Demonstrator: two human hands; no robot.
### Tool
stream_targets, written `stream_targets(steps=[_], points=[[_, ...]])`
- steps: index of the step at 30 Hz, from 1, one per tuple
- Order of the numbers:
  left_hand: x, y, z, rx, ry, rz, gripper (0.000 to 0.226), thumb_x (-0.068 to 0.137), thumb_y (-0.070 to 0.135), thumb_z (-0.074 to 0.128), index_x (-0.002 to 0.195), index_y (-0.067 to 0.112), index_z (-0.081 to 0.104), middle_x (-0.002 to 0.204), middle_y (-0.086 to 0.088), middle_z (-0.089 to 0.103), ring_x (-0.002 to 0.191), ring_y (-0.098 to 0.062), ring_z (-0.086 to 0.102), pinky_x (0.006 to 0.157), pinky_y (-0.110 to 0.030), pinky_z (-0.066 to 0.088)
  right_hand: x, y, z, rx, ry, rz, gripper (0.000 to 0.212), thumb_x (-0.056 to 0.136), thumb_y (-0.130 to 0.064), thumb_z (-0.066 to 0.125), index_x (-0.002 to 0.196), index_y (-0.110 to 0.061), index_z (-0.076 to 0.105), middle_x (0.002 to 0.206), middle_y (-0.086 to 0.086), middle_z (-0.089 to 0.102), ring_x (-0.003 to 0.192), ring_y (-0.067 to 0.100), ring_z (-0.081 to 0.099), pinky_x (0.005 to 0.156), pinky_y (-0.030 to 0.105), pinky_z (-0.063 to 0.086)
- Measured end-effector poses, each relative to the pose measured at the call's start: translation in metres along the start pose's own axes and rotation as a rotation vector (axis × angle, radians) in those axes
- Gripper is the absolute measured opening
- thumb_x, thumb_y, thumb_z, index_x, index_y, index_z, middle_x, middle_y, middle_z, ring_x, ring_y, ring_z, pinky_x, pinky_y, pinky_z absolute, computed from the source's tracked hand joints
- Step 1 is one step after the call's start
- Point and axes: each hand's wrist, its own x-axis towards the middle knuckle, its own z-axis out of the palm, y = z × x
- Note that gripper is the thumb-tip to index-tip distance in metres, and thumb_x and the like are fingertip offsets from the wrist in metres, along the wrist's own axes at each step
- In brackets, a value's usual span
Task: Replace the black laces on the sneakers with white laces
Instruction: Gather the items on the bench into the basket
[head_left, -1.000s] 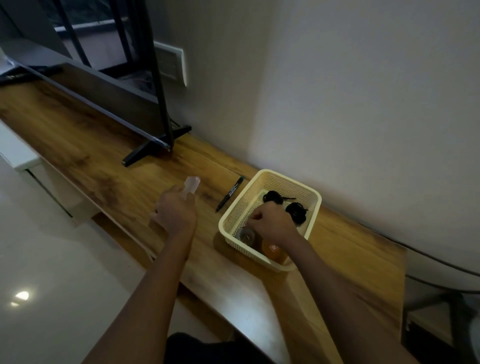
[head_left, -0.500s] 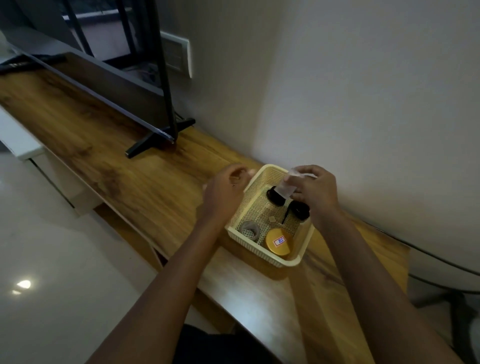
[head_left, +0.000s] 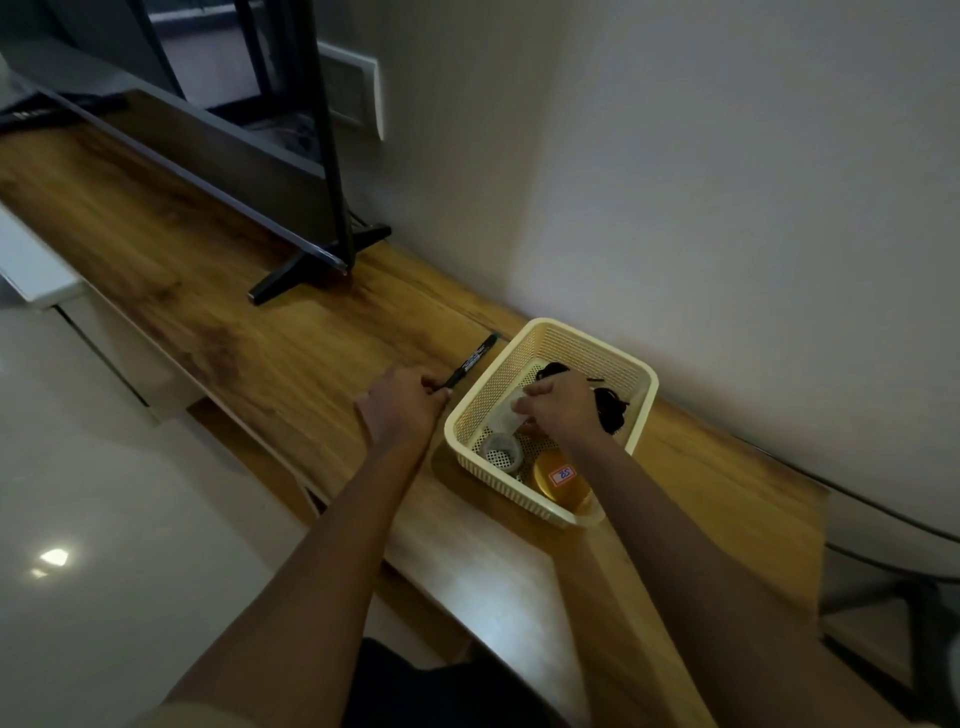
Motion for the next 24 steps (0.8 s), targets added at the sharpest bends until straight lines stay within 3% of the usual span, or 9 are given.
stream_targets(steps=[3, 7, 9, 11, 13, 16, 19, 21, 24], points=[[-0.003, 0.005, -0.006, -0.033, 0.074, -0.081, 0.015, 0.087, 0.032, 0.064, 0.096, 0.024, 0.073, 0.103, 0.005, 0.07, 0.098, -0.016, 0.061, 0.089, -0.034, 0.028, 0.002, 0.001, 0.003, -0.062, -0.005, -0.028, 0.017, 0.082, 0.0, 0.068, 0.094, 0.011, 0.067, 0.097, 0.026, 0.067, 0.086, 0.035, 0.066, 0.079, 0.05, 0.055], [-0.003, 0.015, -0.026, -0.292, 0.159, -0.12, 0.015, 0.085, 0.033, 0.066, 0.09, 0.023, 0.075, 0.092, 0.008, 0.072, 0.091, -0.014, 0.064, 0.092, -0.035, 0.035, 0.0, -0.004, -0.01, 0.098, 0.113, -0.014, 0.013, 0.087, 0.001, 0.06, 0.093, 0.002, 0.07, 0.083, 0.012, 0.066, 0.068, 0.019, 0.059, 0.066, 0.036, 0.054], [-0.006, 0.028, -0.036, -0.512, 0.078, -0.03, 0.011, 0.083, 0.029, 0.069, 0.088, 0.021, 0.074, 0.081, 0.011, 0.07, 0.084, -0.009, 0.065, 0.081, -0.026, 0.048, -0.004, -0.014, -0.028, 0.33, 0.234, 0.003, 0.016, 0.089, 0.0, 0.056, 0.083, -0.009, 0.068, 0.079, 0.006, 0.063, 0.063, 0.015, 0.06, 0.059, 0.029, 0.055], [-0.012, 0.044, -0.044, -0.614, -0.087, 0.082, 0.002, 0.082, 0.023, 0.072, 0.083, 0.021, 0.073, 0.074, 0.015, 0.065, 0.077, -0.001, 0.063, 0.074, -0.018, 0.048, -0.008, -0.028, -0.05, 0.594, 0.26, 0.007, 0.01, 0.09, -0.004, 0.056, 0.094, -0.009, 0.063, 0.085, 0.009, 0.061, 0.067, 0.018, 0.061, 0.057, 0.026, 0.052], [-0.018, 0.056, -0.043, -0.559, -0.189, 0.211, 0.008, 0.079, 0.024, 0.075, 0.075, 0.03, 0.07, 0.073, 0.019, 0.063, 0.079, -0.004, 0.063, 0.086, -0.032, 0.049, -0.014, -0.037, -0.071, 0.747, 0.188, -0.024, 0.016, 0.09, -0.006, 0.058, 0.106, -0.005, 0.058, 0.086, 0.011, 0.059, 0.068, 0.021, 0.061, 0.057, 0.026, 0.052], [-0.023, 0.063, -0.035, -0.445, -0.231, 0.353, 0.008, 0.076, 0.028, 0.077, 0.075, 0.032, 0.071, 0.073, 0.023, 0.06, 0.081, -0.006, 0.062, 0.095, -0.051, 0.042, -0.018, -0.037, -0.091, 0.688, 0.117, -0.077, 0.013, 0.088, 0.004, 0.057, 0.098, -0.004, 0.061, 0.085, 0.014, 0.06, 0.067, 0.022, 0.062, 0.059, 0.026, 0.053], [-0.028, 0.066, -0.031, -0.211, -0.208, 0.477, 0.01, 0.077, 0.038, 0.074, 0.08, 0.029, 0.071, 0.076, 0.02, 0.056, 0.08, 0.001, 0.053, 0.104, -0.046, 0.026, -0.015, -0.028, -0.094, 0.575, 0.164, -0.051, 0.019, 0.086, 0.005, 0.059, 0.102, -0.003, 0.06, 0.081, 0.013, 0.061, 0.063, 0.02, 0.062, 0.055, 0.025, 0.052], [-0.035, 0.071, -0.029, -0.008, -0.171, 0.55, 0.014, 0.08, 0.044, 0.07, 0.084, 0.031, 0.07, 0.083, 0.018, 0.059, 0.091, -0.002, 0.052, 0.103, -0.041, 0.015, -0.007, -0.018, -0.088, 0.447, 0.239, -0.032, 0.019, 0.086, 0.004, 0.06, 0.102, -0.006, 0.057, 0.08, 0.013, 0.062, 0.059, 0.02, 0.061, 0.052, 0.026, 0.049], [-0.04, 0.075, -0.024, 0.214, -0.188, 0.577, 0.018, 0.08, 0.047, 0.068, 0.09, 0.032, 0.071, 0.096, 0.013, 0.065, 0.11, -0.012, 0.048, 0.103, -0.044, 0.013, 0.009, -0.005, -0.074, 0.174, 0.31, -0.028, 0.014, 0.085, 0.001, 0.062, 0.096, -0.007, 0.057, 0.086, 0.019, 0.065, 0.059, 0.021, 0.062, 0.054, 0.031, 0.052]])
